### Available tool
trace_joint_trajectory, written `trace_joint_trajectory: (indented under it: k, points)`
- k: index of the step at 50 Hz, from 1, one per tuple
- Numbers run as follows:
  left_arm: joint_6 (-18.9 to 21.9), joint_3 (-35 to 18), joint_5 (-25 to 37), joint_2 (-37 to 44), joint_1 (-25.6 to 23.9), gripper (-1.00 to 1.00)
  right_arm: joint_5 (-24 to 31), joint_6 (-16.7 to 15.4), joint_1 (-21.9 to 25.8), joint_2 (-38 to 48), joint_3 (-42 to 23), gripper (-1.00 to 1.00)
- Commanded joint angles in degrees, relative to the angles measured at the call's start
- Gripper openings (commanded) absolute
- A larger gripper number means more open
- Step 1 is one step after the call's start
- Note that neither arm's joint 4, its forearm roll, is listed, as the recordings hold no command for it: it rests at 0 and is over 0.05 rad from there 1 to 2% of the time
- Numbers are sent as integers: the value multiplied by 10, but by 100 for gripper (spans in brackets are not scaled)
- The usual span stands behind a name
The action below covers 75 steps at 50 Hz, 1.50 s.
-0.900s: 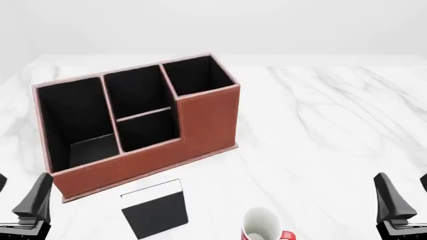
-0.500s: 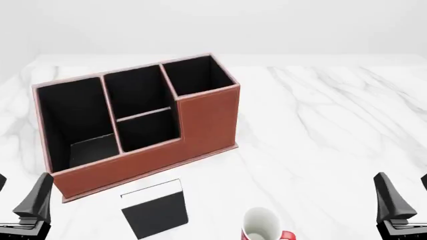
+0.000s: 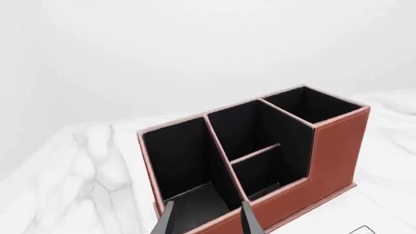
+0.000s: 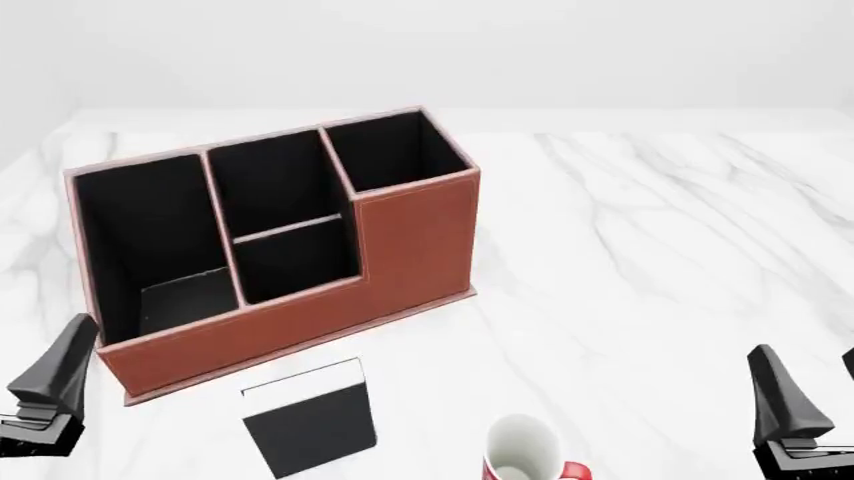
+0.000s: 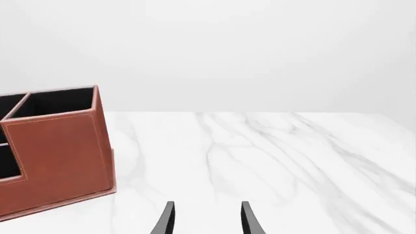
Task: Pick up the book and place it in the front compartment of the caddy.
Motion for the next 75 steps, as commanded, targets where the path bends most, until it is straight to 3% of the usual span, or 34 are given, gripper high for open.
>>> trace_joint_trajectory:
  k: [1,5,11,13,22,30,36,39,42,44,52,54,57,59,62,63,66,75]
  points:
    - [66,-127,67,127,-45,100,0,0,0,0,0,100]
    - [107,-155,100,155,-70,100,0,0,0,0,0,100]
    - [137,-180,127,204,-108,100,0,0,0,0,0,100]
    - [190,-181,136,226,-102,100,0,0,0,0,0,100]
    - [166,-273,222,258,-178,100,0,0,0,0,0,100]
    - [197,-300,274,296,-198,100,-1,0,0,0,0,100]
    - [183,-325,313,317,-241,100,0,0,0,0,0,100]
    - [211,-319,326,331,-225,100,0,0,0,0,0,100]
    - [195,-329,336,336,-246,100,-1,0,0,0,0,100]
    - [218,-321,342,345,-233,100,-1,1,0,0,0,100]
    - [205,-341,375,374,-254,100,-1,1,0,0,0,100]
    - [221,-346,388,379,-245,100,-1,0,0,0,0,100]
    - [202,-372,411,385,-268,100,-1,0,0,0,0,100]
    - [223,-366,418,396,-258,100,-1,1,0,0,0,100]
    - [214,-374,427,408,-278,100,-1,0,0,0,0,100]
    - [239,-369,433,417,-260,100,-1,0,0,0,0,100]
    - [219,-383,444,426,-281,100,0,0,0,0,0,100]
    - [224,-396,462,445,-291,100,-1,0,0,0,0,100]
